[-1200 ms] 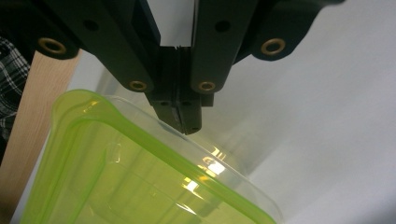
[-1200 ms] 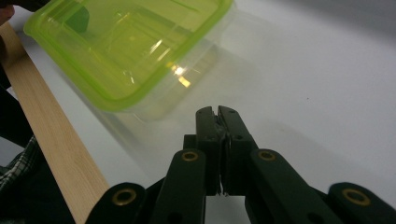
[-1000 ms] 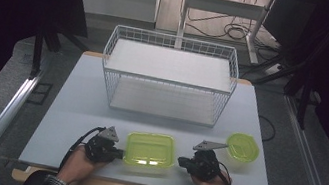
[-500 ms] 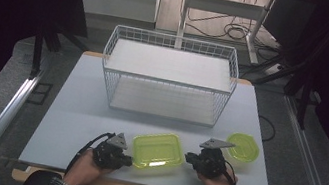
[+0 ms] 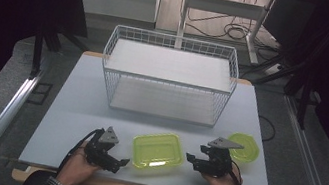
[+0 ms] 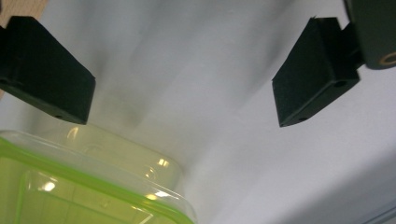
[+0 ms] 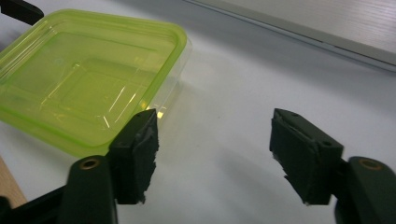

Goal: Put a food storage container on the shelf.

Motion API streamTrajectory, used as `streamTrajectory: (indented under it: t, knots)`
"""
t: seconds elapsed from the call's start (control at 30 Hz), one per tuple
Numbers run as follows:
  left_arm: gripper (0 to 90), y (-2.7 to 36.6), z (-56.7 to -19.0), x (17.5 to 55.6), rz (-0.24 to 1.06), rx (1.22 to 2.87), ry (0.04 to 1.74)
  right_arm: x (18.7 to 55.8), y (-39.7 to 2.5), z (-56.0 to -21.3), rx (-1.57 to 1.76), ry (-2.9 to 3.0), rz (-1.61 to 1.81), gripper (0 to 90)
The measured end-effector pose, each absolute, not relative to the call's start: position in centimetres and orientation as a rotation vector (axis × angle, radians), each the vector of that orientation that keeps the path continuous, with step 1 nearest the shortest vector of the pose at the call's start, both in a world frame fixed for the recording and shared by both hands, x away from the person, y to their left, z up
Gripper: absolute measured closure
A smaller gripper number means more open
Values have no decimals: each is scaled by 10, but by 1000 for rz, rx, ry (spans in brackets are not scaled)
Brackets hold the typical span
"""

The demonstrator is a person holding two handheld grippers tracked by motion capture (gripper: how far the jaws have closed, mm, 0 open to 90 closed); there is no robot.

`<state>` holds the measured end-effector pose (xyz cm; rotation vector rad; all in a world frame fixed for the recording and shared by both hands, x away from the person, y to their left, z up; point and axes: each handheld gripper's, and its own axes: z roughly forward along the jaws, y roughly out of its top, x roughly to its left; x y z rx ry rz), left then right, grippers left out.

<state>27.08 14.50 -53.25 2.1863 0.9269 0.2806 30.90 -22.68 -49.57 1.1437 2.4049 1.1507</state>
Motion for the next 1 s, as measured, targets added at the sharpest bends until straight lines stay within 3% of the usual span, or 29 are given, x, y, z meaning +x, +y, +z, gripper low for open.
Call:
streamTrajectory:
  t: [0.17, 0.4, 1.0]
  knots:
    - [24, 149, -531, 268, 310, 2154, 915, 309, -226, -498, 1125, 2391, 1173, 199]
    - [15, 151, -531, 264, 356, 2163, 916, 311, -228, -498, 1164, 2353, 1202, 107]
    - [18, 151, -531, 253, 401, 2192, 925, 314, -219, -495, 1191, 2360, 1252, 61]
